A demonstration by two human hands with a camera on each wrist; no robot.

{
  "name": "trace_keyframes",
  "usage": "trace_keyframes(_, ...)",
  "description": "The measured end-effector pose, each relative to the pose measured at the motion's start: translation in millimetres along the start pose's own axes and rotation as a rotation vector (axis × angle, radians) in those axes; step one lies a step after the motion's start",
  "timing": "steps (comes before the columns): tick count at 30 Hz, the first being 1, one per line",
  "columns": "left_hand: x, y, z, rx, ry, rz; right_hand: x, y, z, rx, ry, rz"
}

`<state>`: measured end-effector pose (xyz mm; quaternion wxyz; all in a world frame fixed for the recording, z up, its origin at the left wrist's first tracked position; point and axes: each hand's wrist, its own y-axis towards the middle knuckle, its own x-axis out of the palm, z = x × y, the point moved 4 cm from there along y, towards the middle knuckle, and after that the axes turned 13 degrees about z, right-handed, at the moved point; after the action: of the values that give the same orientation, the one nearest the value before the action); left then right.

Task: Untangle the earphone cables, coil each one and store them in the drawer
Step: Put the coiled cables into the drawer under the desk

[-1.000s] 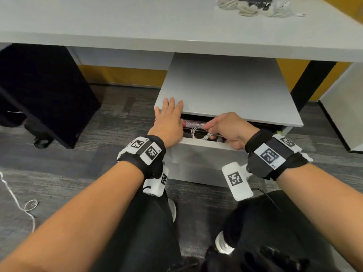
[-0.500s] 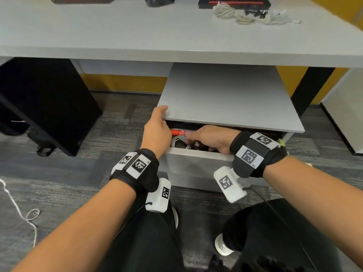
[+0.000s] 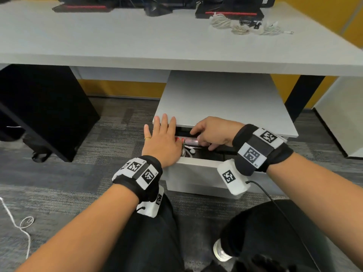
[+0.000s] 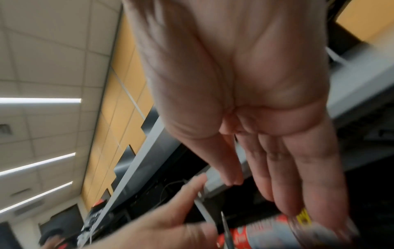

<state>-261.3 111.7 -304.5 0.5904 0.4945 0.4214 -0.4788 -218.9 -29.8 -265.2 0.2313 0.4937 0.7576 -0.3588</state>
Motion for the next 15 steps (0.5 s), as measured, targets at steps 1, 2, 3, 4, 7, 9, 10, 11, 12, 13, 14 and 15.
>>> trace_keyframes(1,-1.7,0.8,1.3,-0.007,-0.007,-0.026,-8.4,-2.6,-0.3,0.005,0.021,0.017)
trace_keyframes(2,-1.8,1.6,0.5,-0.023,-0.01,-0.069,-15.4,-4.4,-0.6,0.011,0.041,0.027)
trace_keyframes(3,-5.9,4.5,1.7,-0.036,-0.008,-0.111,-25.8,-8.2,-2.5,0.011,0.056,0.045)
trace_keyframes(4,-10.2,8.3,1.8,-0.047,0.0,-0.155,-36.4,-12.0,-4.9,0.005,0.069,0.058)
trace_keyframes(7,-42.2,22.4,8.8,-0.117,-0.122,-0.261,-74.5,-23.3,-18.3,-0.046,0.103,0.106)
trace_keyframes(9,-73.0,33.3,19.3,-0.103,-0.249,-0.294,-104.0,-30.2,-29.1,-0.076,0.141,0.166)
trace_keyframes(10,-90.8,39.8,26.0,-0.056,-0.264,-0.293,-119.8,-32.7,-34.5,-0.084,0.154,0.196)
trace_keyframes(11,-107.1,46.0,32.2,-0.013,-0.265,-0.284,-133.7,-34.4,-38.9,-0.085,0.153,0.221)
trace_keyframes(12,-124.9,53.7,39.4,0.025,-0.266,-0.267,-149.4,-34.9,-43.3,-0.09,0.133,0.25)
trace_keyframes(13,-141.4,62.0,47.3,0.056,-0.263,-0.247,-164.2,-34.6,-47.3,-0.092,0.098,0.279)
trace_keyframes(14,-156.0,71.3,54.7,0.082,-0.245,-0.218,-179.0,-32.7,-50.3,-0.086,0.06,0.31)
trace_keyframes(15,-171.2,81.8,63.3,0.115,-0.214,-0.185,-193.6,-30.7,-52.8,-0.07,0.026,0.346)
